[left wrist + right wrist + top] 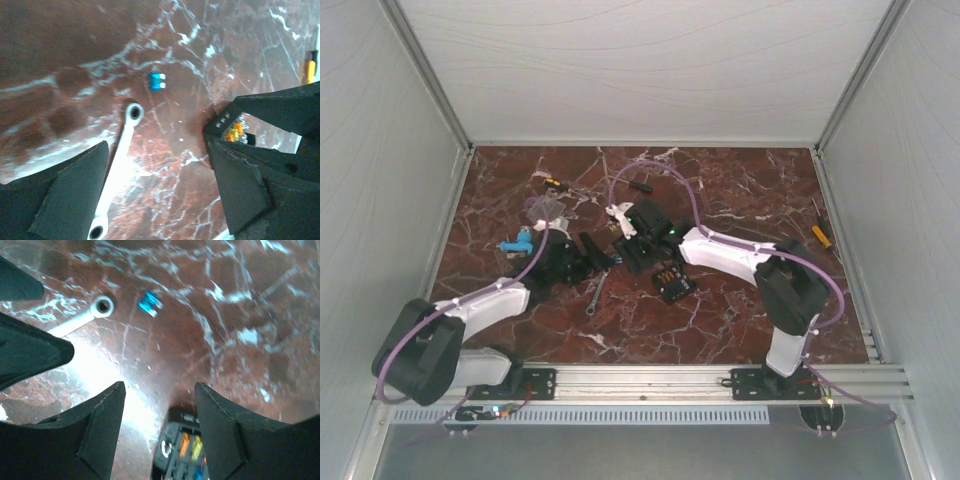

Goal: Snap on the fuse box
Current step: Pick up the fuse from the center of the board.

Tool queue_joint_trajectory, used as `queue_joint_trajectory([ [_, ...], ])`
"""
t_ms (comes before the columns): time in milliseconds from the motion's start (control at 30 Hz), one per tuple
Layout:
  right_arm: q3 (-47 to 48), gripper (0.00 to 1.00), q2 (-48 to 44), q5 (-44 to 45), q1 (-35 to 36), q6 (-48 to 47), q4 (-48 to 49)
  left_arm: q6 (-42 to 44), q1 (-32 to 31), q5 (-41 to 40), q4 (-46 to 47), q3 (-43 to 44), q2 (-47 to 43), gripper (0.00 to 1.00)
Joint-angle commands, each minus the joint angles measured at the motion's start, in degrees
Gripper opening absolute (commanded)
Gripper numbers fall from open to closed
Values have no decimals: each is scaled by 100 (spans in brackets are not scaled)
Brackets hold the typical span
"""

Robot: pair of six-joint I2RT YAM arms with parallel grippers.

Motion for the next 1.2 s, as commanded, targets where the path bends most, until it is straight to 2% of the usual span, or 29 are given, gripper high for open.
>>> queue_joint_trajectory([
  [0, 478, 56, 458, -652, 63, -899, 609, 536, 456, -427, -414, -132, -541, 86],
  [167, 913, 56, 1056, -1113, 63, -1425, 802, 555, 1169, -411, -363, -500, -864, 91],
  [400, 1548, 53, 1851, -1271, 58, -1847, 805, 668, 1178, -879, -517, -517, -852, 97],
  [600, 1810, 43, 2252, -1233, 58, -1977, 602, 679, 1180, -907, -457, -532, -802, 98],
  [700, 1753, 33, 2242, -1275, 52, -1988, 445, 689, 1182, -906, -426, -543, -774, 98],
  [833, 1641, 26, 2184, -1347, 65, -1852, 84, 679, 1176, -874, -386, -565, -752, 99],
  [1167, 647, 24, 1465, -1034, 161, -1053, -312, 670, 1182, -813, -350, -566, -750, 99],
])
